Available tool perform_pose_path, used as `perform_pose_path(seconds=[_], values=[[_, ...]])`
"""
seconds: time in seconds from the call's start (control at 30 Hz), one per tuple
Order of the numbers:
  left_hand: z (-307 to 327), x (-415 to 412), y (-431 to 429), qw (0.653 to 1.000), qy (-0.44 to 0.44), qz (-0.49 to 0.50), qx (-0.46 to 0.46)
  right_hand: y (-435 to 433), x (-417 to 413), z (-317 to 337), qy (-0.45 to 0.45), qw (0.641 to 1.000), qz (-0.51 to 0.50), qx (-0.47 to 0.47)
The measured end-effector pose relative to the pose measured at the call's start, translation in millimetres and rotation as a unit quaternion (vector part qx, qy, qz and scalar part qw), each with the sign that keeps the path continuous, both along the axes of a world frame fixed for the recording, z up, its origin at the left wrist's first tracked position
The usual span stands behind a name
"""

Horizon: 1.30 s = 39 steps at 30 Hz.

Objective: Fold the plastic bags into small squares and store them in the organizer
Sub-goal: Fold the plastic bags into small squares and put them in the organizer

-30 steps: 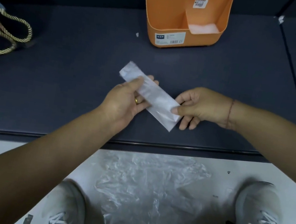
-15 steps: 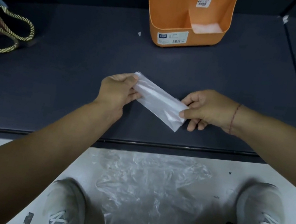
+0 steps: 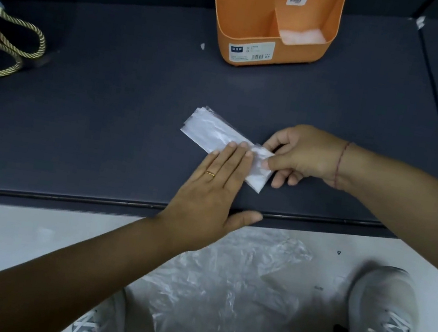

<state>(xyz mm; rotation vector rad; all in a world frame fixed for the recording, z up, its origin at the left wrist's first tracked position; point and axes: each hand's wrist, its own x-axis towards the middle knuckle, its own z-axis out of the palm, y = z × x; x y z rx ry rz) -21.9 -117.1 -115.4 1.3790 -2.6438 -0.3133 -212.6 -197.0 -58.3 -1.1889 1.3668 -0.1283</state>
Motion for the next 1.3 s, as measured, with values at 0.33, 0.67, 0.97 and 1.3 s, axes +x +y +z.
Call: perform_pose_path(seconds=[0.33,0.67,0.97,1.3], values=[[-1,9,-3,0.995,-0.076,-0.060,-0.024,16,-12,-5,-0.013,0.993,-0.075,-0.087],[1,11,-6,0.992,-0.093,-0.085,-0.029,19,-12,-12,0.211,0.939,0.058,-0.264],[1,14,-6,0.992,-0.084,-0.091,-0.015,26,-12,-11,0.209,0.936,0.054,-0.279],[-1,19,-6,0.991,-0.073,-0.110,-0.008,28,0,1,0.047,0.989,-0.059,-0.129]])
